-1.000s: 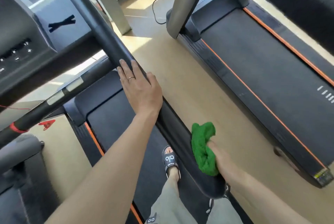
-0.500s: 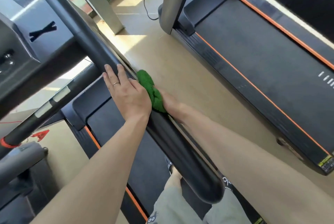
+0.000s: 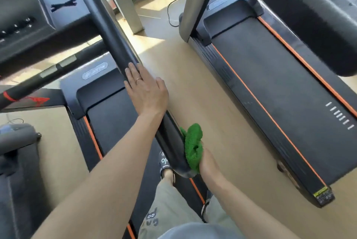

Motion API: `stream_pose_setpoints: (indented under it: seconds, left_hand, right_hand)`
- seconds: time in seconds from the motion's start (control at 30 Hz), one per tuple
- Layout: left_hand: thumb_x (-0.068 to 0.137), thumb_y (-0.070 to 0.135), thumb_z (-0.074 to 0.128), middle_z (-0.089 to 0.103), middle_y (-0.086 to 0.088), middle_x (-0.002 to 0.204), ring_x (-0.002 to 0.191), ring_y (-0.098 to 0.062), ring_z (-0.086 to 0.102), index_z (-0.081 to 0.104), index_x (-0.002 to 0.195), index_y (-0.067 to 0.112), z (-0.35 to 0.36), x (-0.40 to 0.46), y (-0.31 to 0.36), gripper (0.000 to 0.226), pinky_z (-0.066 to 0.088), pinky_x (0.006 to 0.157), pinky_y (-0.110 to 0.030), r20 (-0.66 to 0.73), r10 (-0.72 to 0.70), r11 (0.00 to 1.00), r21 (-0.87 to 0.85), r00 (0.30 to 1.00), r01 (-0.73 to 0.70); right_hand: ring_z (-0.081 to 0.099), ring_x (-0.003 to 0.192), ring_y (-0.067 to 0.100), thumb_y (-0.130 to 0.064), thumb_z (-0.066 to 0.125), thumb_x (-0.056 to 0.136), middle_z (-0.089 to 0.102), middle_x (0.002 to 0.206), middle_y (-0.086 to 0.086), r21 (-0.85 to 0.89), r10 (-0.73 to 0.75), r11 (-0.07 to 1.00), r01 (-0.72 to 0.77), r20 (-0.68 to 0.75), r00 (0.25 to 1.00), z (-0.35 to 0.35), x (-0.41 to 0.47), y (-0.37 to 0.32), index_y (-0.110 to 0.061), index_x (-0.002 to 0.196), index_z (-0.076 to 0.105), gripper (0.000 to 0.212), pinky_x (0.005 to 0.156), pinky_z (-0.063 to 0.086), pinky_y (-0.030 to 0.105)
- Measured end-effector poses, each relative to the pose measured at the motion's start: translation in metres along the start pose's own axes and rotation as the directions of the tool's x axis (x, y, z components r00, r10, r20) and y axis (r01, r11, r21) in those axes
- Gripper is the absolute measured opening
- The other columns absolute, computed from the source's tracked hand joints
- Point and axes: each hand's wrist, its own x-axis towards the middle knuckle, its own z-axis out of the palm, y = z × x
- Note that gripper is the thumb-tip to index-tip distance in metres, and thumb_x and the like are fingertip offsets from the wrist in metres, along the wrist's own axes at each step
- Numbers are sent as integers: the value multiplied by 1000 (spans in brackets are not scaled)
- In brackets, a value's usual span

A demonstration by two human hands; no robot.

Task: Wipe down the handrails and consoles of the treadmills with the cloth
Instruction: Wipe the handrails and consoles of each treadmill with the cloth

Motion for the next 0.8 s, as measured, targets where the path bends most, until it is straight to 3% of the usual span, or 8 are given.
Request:
stream_pose_setpoints:
  seconds: [0.1,0.2,0.3,0.4,0.5,0.63,0.73,0.8]
  left_hand:
    - [105,28,33,4,-10,169,156,-23,-1,14,160,6,4,-19,-7,63,-1,127,-38,-9,41,997,-60,999,-41]
    - [104,25,35,12,-5,169,156,-17,3,24,159,8,4,-17,-8,59,2,128,-36,-61,3,985,-175,998,-14]
    - [104,24,36,18,-2,168,155,-14,7,31,157,9,7,-17,-6,56,4,128,-35,-91,-20,966,-259,996,-4]
    - [105,25,34,20,-3,168,155,-14,8,32,156,8,10,-17,-7,54,6,128,-35,-99,-36,961,-276,994,7]
    - [105,24,30,23,-4,167,155,-14,11,35,155,7,10,-16,-6,53,8,128,-36,-110,-45,949,-316,993,8]
    - [104,25,27,26,-2,165,154,-12,13,40,153,8,10,-17,-8,53,11,127,-38,-122,-65,927,-375,990,14]
    - [104,27,28,27,-3,165,154,-13,13,39,153,7,10,-14,-8,54,12,127,-39,-130,-53,933,-359,990,3]
    - [104,28,29,25,-4,166,155,-14,12,37,154,7,10,-16,-6,55,11,127,-39,-128,-39,949,-316,991,-3]
  right_hand:
    - [58,121,6,-43,31,98,63,135,-14,-91,-94,992,85,-94,991,7,-22,41,-50,128,60,43,106,44,33]
    - [62,106,8,-39,29,96,68,111,-16,-119,-181,981,154,-261,948,19,-32,41,-39,117,65,41,94,48,34]
    - [62,88,20,-37,34,99,69,89,-6,-248,-214,955,164,-190,958,20,-25,1,-23,89,65,35,77,45,35]
    - [60,106,31,-33,33,106,69,108,7,-528,-154,837,144,25,988,25,9,-44,-18,105,67,37,86,41,35]
    - [56,120,33,-36,24,108,64,128,14,-597,-63,797,92,70,996,50,52,-77,-14,124,64,48,104,41,40]
    - [61,106,29,-34,30,107,70,111,9,-513,-51,854,81,71,996,57,80,-76,-12,101,69,45,95,47,38]
    - [65,102,27,-43,32,103,72,104,6,-413,-34,909,59,66,997,55,78,-70,-17,98,72,48,97,50,43]
    - [64,99,25,-41,27,106,71,102,7,-467,-68,881,78,39,997,49,69,-66,-17,97,71,51,95,50,40]
